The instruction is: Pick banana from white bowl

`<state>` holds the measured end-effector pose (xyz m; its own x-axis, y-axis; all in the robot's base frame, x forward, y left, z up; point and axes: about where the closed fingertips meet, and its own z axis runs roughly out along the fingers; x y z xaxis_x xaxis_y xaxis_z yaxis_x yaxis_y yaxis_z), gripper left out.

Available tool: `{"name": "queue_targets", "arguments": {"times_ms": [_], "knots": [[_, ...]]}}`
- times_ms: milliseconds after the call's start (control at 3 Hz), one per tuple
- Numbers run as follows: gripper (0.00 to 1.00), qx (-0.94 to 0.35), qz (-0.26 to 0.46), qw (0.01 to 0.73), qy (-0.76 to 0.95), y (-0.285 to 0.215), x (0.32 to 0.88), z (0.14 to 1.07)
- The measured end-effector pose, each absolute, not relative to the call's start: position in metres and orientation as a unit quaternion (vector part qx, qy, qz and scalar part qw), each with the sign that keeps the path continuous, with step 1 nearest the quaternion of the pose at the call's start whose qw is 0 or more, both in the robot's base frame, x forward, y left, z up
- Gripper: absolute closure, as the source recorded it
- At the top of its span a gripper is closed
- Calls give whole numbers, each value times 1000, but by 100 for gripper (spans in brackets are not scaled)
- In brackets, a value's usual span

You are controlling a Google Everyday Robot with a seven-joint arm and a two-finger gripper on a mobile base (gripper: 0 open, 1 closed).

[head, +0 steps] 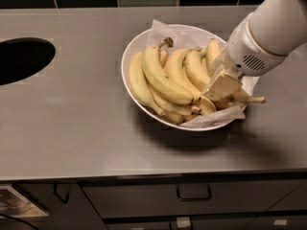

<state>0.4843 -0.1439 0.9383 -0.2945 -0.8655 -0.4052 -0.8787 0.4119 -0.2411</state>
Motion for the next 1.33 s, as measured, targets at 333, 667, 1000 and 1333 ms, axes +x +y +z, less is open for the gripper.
{"name": "queue_targets", "arguments": {"times_ms": [333,667,1000,1333], "knots": [[50,-542,14,242,805,-144,485,940],[51,-543,17,238,805,-143,485,940],[50,-546,21,236,804,-140,485,940],[50,-549,24,233,803,-136,485,940]]}}
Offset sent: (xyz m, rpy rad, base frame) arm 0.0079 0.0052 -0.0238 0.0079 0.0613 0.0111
